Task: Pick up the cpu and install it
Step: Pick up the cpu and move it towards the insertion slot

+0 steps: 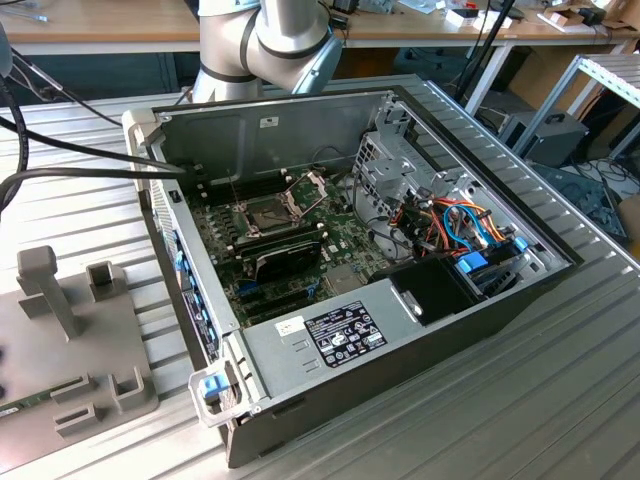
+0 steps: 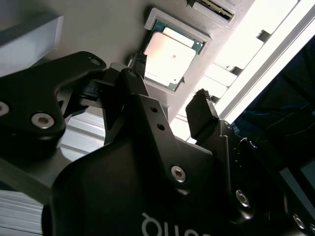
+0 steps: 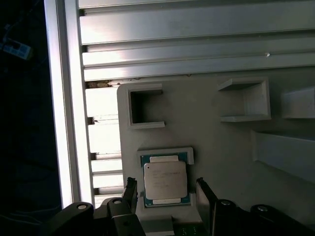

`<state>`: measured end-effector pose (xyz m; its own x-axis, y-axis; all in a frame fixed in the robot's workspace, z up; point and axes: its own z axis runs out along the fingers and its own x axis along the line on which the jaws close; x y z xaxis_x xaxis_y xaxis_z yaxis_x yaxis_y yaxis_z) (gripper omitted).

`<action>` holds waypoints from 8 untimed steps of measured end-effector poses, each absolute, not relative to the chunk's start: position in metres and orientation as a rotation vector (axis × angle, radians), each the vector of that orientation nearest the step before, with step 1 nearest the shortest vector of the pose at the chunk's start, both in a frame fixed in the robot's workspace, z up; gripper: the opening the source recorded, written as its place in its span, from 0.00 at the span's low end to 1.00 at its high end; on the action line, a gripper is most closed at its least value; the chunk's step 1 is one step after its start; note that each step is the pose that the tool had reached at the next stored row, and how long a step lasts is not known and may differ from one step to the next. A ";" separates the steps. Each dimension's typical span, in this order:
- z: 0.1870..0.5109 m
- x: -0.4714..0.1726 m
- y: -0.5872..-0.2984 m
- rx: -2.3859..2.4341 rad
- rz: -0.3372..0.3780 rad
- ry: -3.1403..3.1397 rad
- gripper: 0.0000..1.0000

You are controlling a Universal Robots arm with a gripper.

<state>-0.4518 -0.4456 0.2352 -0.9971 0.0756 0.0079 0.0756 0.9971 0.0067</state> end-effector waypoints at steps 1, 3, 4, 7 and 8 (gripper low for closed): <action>0.234 -0.452 -0.446 -0.119 -0.011 -3.132 0.60; 0.231 -0.452 -0.446 -0.119 -0.011 -3.131 0.60; 0.228 -0.452 -0.446 -0.119 -0.011 -3.131 0.60; 0.226 -0.452 -0.446 -0.119 -0.010 -3.131 0.60; 0.225 -0.452 -0.446 -0.119 -0.010 -3.131 0.60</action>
